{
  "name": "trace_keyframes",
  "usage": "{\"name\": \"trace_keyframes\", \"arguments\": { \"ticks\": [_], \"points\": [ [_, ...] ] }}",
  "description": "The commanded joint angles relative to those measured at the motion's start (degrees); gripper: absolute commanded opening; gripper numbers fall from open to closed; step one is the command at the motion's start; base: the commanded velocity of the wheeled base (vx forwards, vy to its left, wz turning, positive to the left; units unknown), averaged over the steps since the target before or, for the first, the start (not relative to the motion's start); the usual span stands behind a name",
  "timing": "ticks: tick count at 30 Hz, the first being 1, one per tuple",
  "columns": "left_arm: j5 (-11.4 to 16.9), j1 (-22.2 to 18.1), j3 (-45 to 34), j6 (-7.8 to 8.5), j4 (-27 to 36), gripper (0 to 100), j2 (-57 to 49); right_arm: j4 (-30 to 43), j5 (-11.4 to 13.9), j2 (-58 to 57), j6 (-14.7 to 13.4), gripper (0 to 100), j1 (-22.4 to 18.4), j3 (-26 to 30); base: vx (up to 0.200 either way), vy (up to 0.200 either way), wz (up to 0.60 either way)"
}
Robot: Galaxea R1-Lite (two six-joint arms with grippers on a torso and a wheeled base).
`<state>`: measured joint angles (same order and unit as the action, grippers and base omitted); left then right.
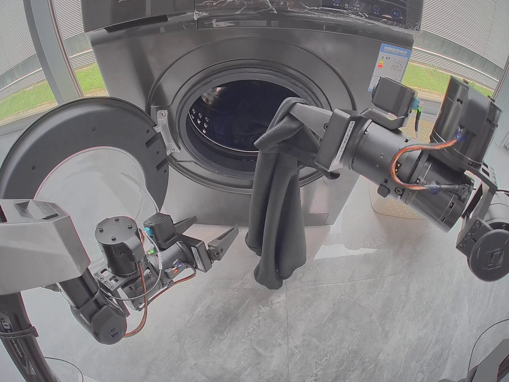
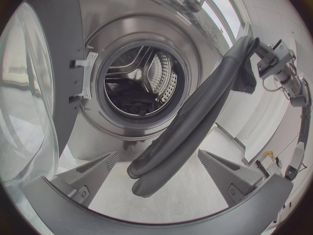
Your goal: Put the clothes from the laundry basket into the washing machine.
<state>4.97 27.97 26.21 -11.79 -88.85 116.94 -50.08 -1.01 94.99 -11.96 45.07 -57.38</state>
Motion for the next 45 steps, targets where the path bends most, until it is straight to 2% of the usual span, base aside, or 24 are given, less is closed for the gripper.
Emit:
{"name": "trace_keyframes", "arguments": {
  "ticks": [1, 8, 18, 25, 32, 40, 45],
  "points": [
    [0.2, -1.1, 1.7, 0.1, 0.0, 100, 5.4, 0.1, 0.1, -1.5, 0.0, 0, 0.5, 0.5, 0.0, 0.0, 0.0],
    [0.1, -2.1, 4.7, 0.71, 0.0, 100, 9.6, 0.0, 0.7, -1.5, -0.1, 0, 0.6, 0.7, 0.0, 0.0, 0.0],
    [0.1, -4.1, 14.8, 2.3, 0.4, 100, 16.8, -0.1, 1.5, -0.9, -0.1, 0, 2.3, 1.2, 0.0, 0.0, 0.0],
    [0.3, -2.7, 16.1, 2.3, 0.3, 100, 18.3, -0.1, 1.5, 0.3, -0.1, 0, 2.5, 0.8, 0.0, 0.0, 0.0],
    [1.1, 0.2, 17.8, 2.3, 0.3, 100, 20.8, -0.2, 1.5, 1.4, -0.1, 0, 2.5, -0.3, 0.0, 0.0, 0.0],
    [1.2, 2.9, 14.9, 2.3, 0.1, 100, 20.2, -0.2, 1.5, 1.4, -0.2, 0, 1.1, -1.2, 0.0, 0.0, 0.0],
    [1.1, 2.6, 16.7, 2.3, 0.5, 100, 20.8, -0.2, 1.5, 1.8, -0.2, 0, 1.5, -1.5, 0.0, 0.0, 0.0]
  ]
}}
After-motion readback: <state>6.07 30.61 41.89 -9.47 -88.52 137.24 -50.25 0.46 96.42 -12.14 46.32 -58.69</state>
